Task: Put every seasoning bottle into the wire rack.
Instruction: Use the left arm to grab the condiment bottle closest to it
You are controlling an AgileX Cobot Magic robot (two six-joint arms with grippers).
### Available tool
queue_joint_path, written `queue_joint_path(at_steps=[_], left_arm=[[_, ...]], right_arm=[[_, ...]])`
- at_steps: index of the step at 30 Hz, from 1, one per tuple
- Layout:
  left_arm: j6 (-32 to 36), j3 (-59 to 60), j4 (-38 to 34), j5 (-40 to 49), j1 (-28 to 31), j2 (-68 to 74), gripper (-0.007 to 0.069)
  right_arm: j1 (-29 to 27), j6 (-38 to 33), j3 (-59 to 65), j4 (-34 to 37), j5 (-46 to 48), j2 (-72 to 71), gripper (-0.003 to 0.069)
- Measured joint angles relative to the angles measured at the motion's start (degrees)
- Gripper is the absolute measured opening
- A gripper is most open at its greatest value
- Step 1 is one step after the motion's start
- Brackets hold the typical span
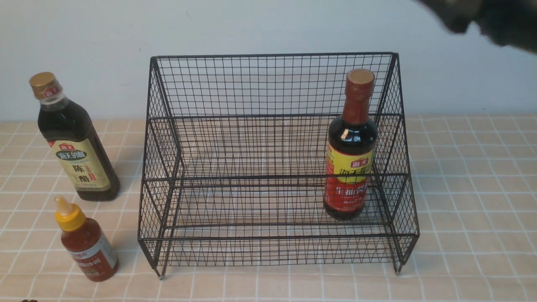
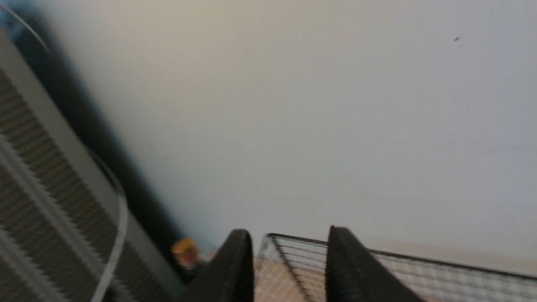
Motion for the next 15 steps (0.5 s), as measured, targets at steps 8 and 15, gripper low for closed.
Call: queue_joint_path(at_steps=[8, 15], left_arm=[[0.0, 0.0, 0.0, 0.0, 0.0, 0.0, -0.0007], [0.0, 0.0, 0.0, 0.0, 0.0, 0.0, -0.0007]], right_arm=[[0.0, 25.7, 0.5, -31.3, 17.9, -7.3, -0.0008], [0.0, 41.8, 4.4, -66.2, 11.7, -12.1, -0.0011]])
